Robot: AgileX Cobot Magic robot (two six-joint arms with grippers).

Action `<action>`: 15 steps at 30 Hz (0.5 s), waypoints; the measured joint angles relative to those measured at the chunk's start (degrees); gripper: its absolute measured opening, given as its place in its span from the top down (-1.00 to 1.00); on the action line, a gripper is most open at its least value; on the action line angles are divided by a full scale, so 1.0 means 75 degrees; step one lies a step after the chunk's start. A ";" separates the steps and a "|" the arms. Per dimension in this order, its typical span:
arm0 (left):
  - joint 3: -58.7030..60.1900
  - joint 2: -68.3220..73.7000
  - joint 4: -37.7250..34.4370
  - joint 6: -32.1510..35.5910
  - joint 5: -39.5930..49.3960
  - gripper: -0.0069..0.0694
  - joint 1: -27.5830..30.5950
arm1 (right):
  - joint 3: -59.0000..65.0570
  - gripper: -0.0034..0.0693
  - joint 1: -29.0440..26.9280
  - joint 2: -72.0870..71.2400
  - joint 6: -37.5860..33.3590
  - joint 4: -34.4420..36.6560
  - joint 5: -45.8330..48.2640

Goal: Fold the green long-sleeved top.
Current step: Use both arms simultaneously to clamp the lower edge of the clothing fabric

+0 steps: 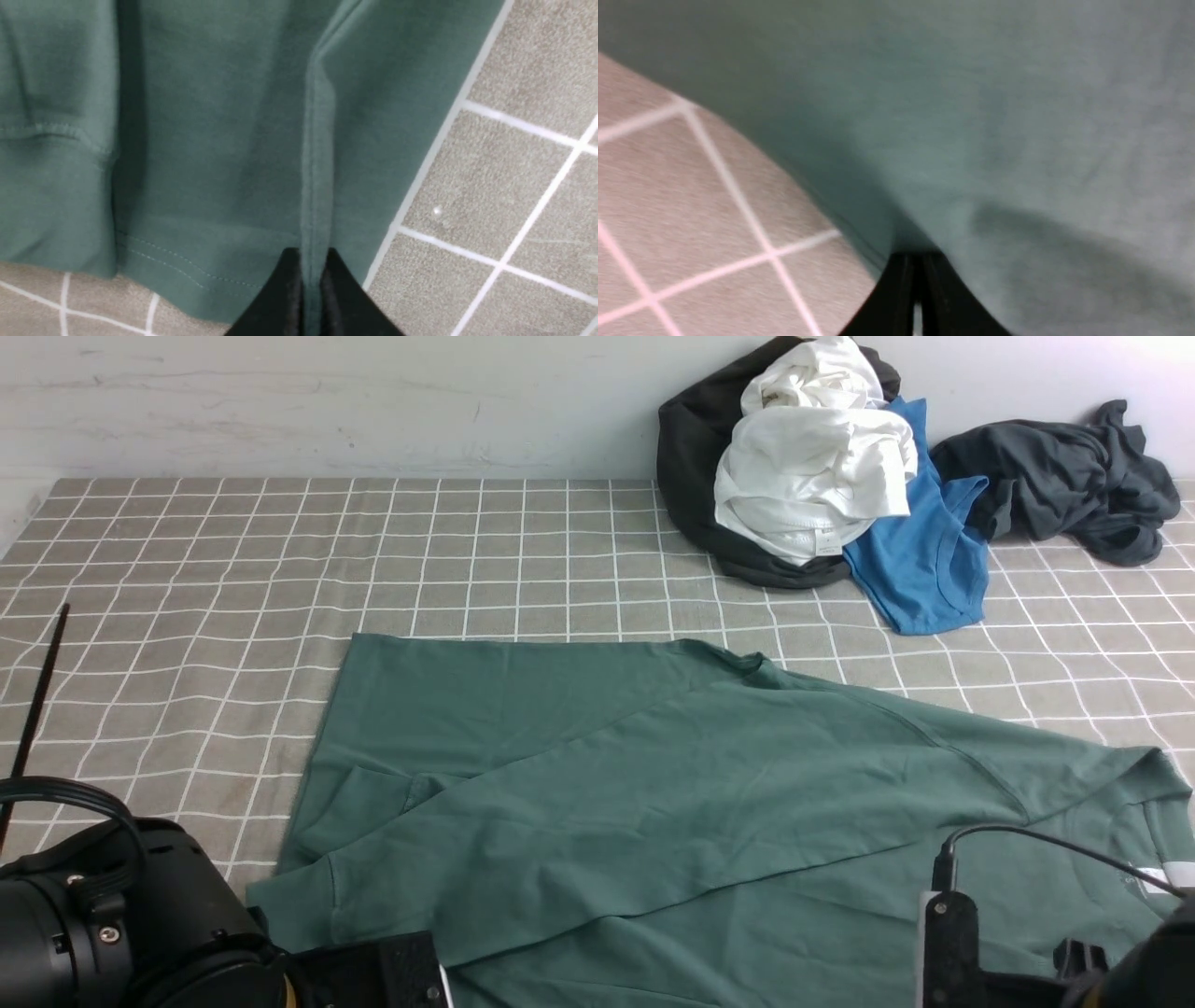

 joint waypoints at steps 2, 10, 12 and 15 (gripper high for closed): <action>0.0000 0.0000 -0.0025 0.0000 -0.0062 0.83 0.0000 | 0.0000 0.60 0.0000 0.0000 -0.0305 0.0151 0.0000; 0.0000 0.0000 -0.0025 -0.0007 -0.0206 0.83 0.0000 | 0.0323 -0.08 0.0000 0.0000 -0.1087 -0.0077 -0.0453; 0.0000 0.0000 -0.0027 -0.0007 -0.0243 0.83 0.0000 | 0.0556 -0.18 0.0000 -0.0033 -0.1136 -0.0508 -0.0756; 0.0000 0.0000 -0.0027 -0.0007 -0.0258 0.83 0.0000 | 0.0610 -0.19 0.0000 -0.0075 -0.0931 -0.0680 -0.0841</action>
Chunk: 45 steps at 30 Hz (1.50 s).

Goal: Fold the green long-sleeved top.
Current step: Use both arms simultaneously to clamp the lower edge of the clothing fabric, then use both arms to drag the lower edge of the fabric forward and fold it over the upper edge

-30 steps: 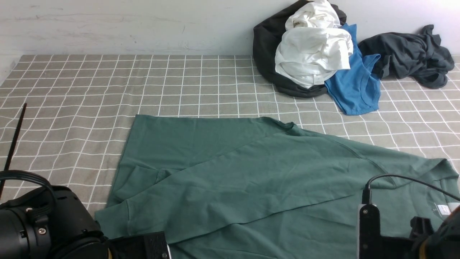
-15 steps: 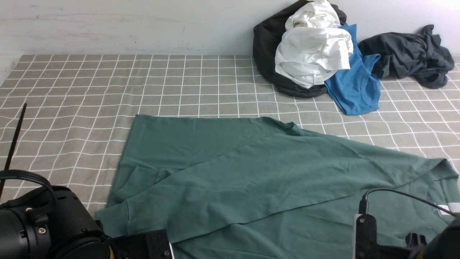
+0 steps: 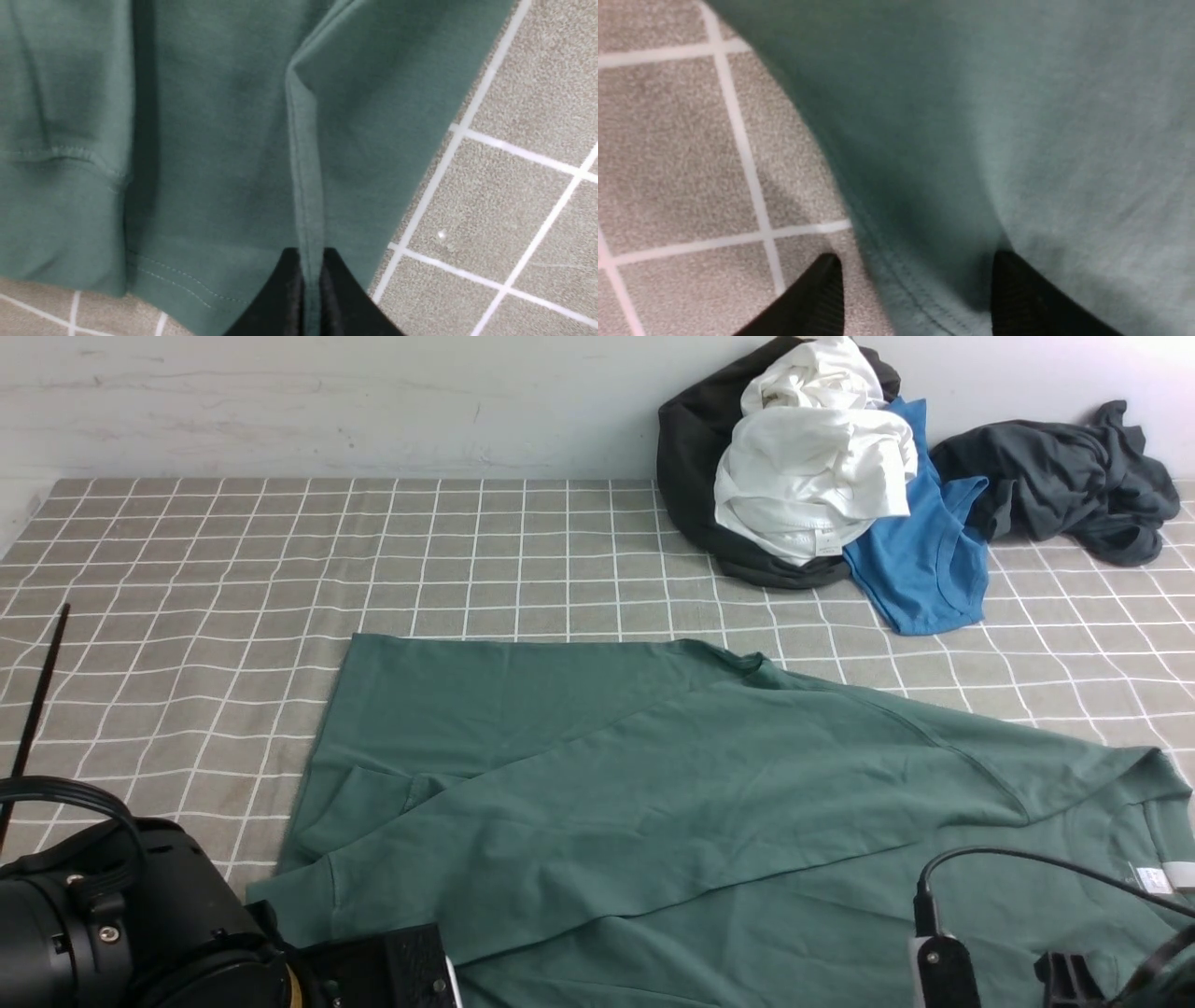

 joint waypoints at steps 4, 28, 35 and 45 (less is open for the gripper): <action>0.0000 0.0000 0.0000 0.0000 -0.0034 0.83 0.0000 | 0.0000 -0.02 0.0000 -0.0015 0.0441 -0.0097 -0.0034; -0.2781 0.0381 -0.0049 0.0712 0.0879 0.79 0.2188 | -0.3567 0.87 -0.1823 0.0477 0.0029 0.0582 0.0839; -0.5617 0.2549 -0.0180 0.1905 0.0750 0.78 0.3238 | -0.6200 0.87 -0.2990 0.2389 -0.1511 0.2408 0.1337; -0.9189 0.5671 -0.0187 0.2085 0.0689 0.78 0.3647 | -0.8578 0.86 -0.3502 0.4990 -0.1413 0.2839 0.1578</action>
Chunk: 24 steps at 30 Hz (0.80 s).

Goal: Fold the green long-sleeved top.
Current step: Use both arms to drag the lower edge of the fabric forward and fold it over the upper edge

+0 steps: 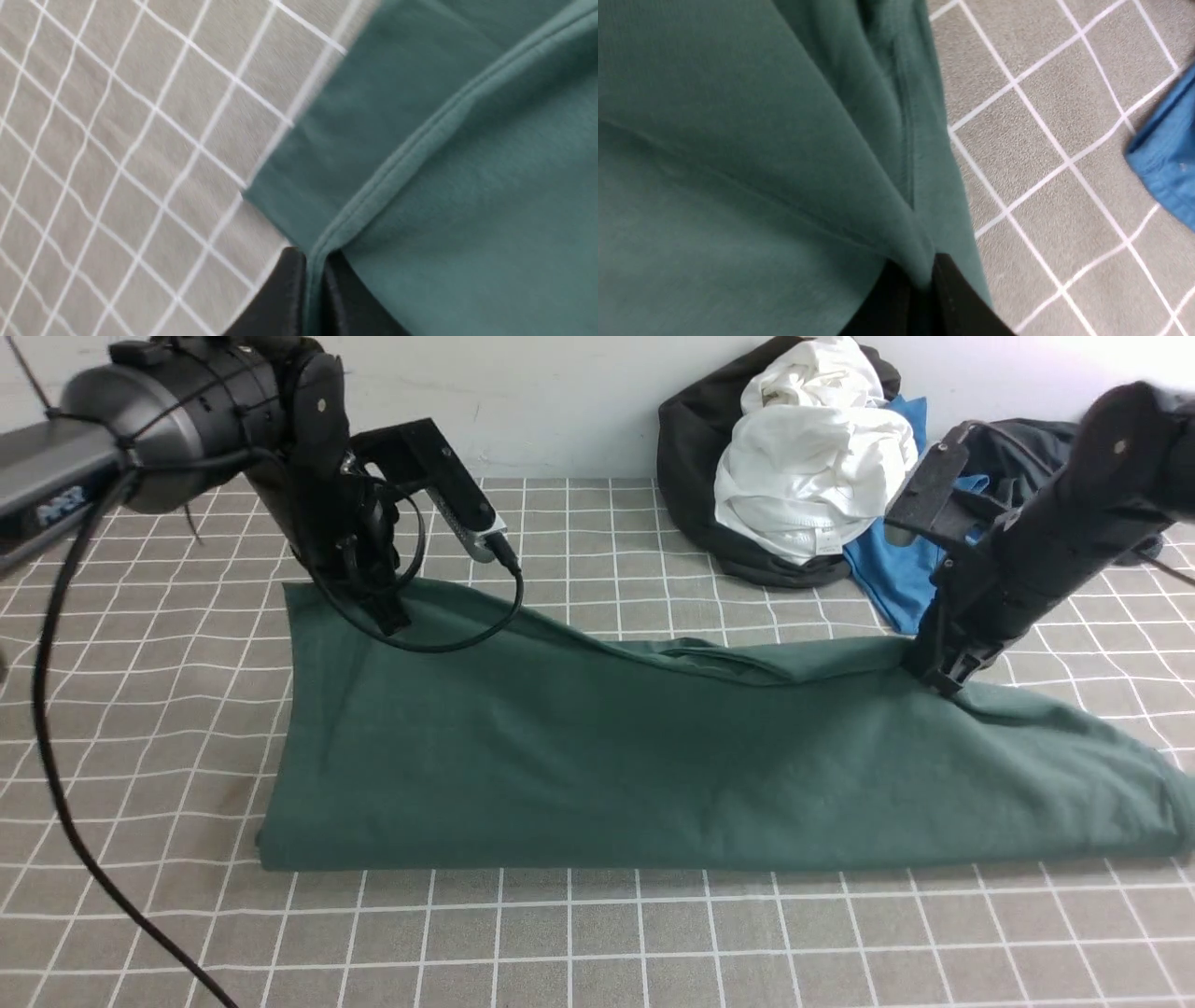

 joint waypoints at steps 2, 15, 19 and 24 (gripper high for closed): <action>-0.0304 0.0386 0.0000 0.0000 -0.0082 0.76 0.0039 | -0.0248 0.83 0.0001 0.0368 0.0162 0.0008 -0.0057; -0.0473 0.0856 -0.0028 -0.1104 -0.0789 0.01 0.0368 | -0.0644 -0.17 -0.0001 0.0785 0.2265 -0.0463 -0.0742; -0.0496 0.0856 -0.0012 -0.2666 -0.0570 -0.19 0.0504 | -0.0829 -0.26 0.0190 0.0402 0.2776 0.0033 0.0178; -0.0517 0.0856 -0.0081 -0.3115 0.0208 -0.18 0.0496 | -0.0856 -0.07 0.0959 0.0620 0.2735 0.0899 0.0804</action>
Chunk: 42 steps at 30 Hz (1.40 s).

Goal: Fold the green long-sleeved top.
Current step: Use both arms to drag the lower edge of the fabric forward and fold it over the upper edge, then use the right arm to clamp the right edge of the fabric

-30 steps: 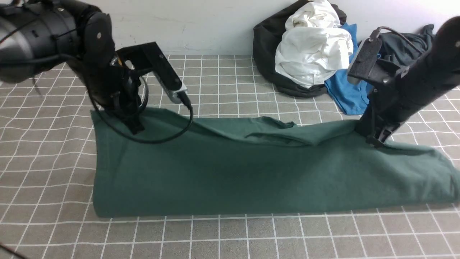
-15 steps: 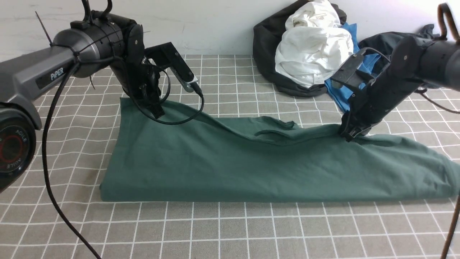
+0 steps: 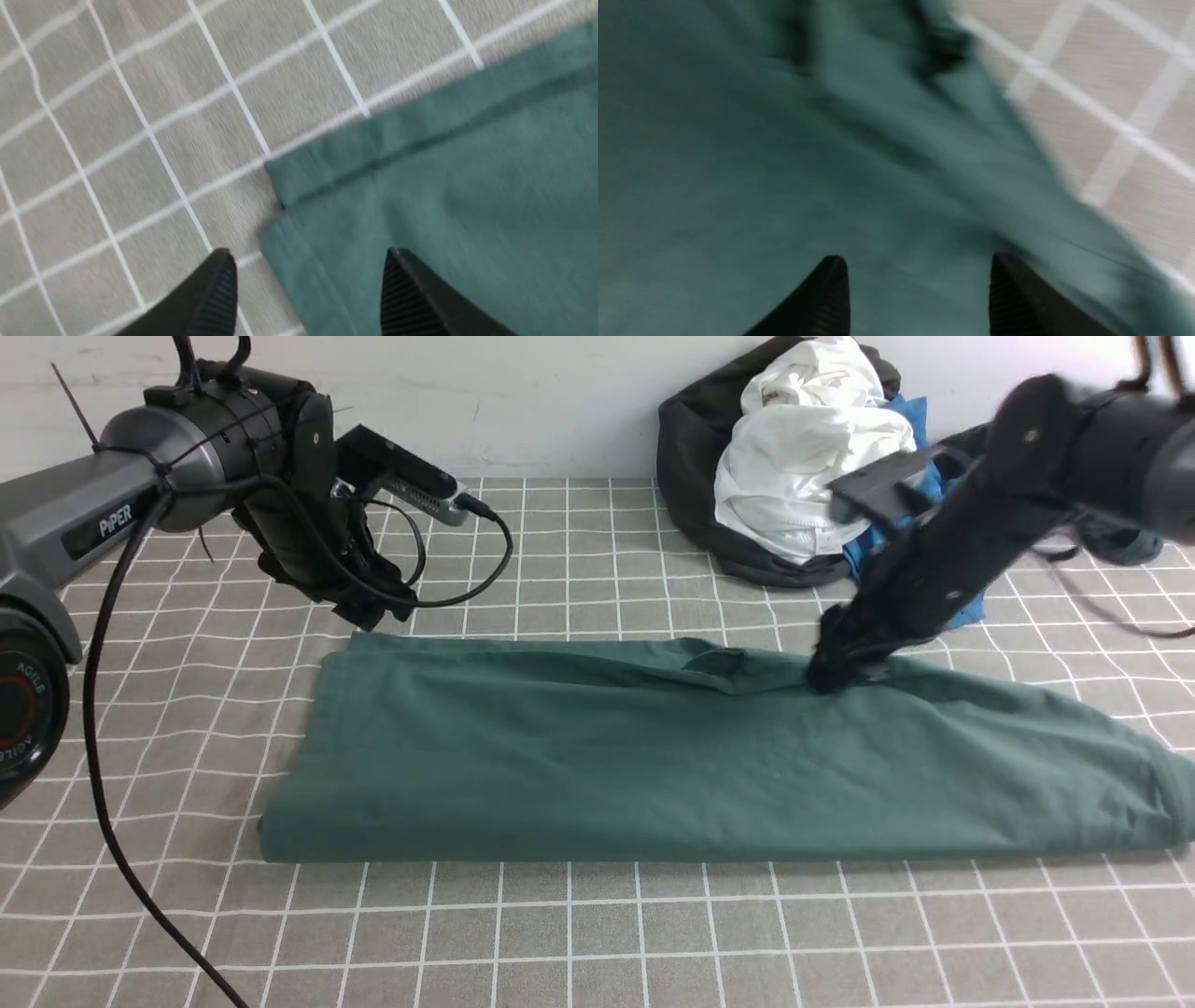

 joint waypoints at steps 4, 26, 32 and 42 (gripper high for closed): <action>-0.0008 -0.0007 -0.0239 -0.0024 0.0437 -0.04 0.0001 | 0.0000 0.15 0.0503 0.0475 -0.0022 0.0270 -0.0571; -0.0016 -0.1229 -0.0648 0.0381 0.2154 0.84 0.0001 | -0.1881 0.37 -0.1521 -0.0557 0.2416 -0.0856 0.1111; -0.0016 -0.2034 -0.1275 0.0748 0.2441 0.84 0.0001 | 0.0236 0.37 -0.2713 -0.1851 0.2382 -0.1106 0.1420; -0.0016 -0.2175 -0.2589 0.1501 0.2464 0.84 0.0001 | 0.3258 0.24 -0.4050 -0.2467 0.2358 -0.1152 -0.0326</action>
